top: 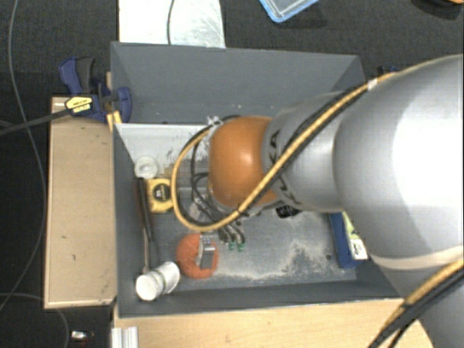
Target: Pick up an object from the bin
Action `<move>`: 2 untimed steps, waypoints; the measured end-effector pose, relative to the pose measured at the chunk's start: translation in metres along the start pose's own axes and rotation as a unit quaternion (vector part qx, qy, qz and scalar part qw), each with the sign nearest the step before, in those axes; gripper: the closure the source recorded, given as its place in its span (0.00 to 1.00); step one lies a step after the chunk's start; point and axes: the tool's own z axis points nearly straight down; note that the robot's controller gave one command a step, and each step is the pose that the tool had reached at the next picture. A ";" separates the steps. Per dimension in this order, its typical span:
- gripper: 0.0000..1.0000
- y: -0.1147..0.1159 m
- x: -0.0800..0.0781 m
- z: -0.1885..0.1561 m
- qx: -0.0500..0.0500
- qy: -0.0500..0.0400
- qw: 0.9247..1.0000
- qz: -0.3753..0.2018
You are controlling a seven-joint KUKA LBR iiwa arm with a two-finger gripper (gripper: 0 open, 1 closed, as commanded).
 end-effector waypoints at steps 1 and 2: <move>1.00 -0.022 0.012 0.010 -0.001 -0.002 1.000 0.005; 1.00 -0.022 0.012 0.010 -0.001 -0.002 1.000 0.005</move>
Offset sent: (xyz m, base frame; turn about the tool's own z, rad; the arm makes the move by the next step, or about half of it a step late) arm 0.0000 0.0000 0.0000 0.0000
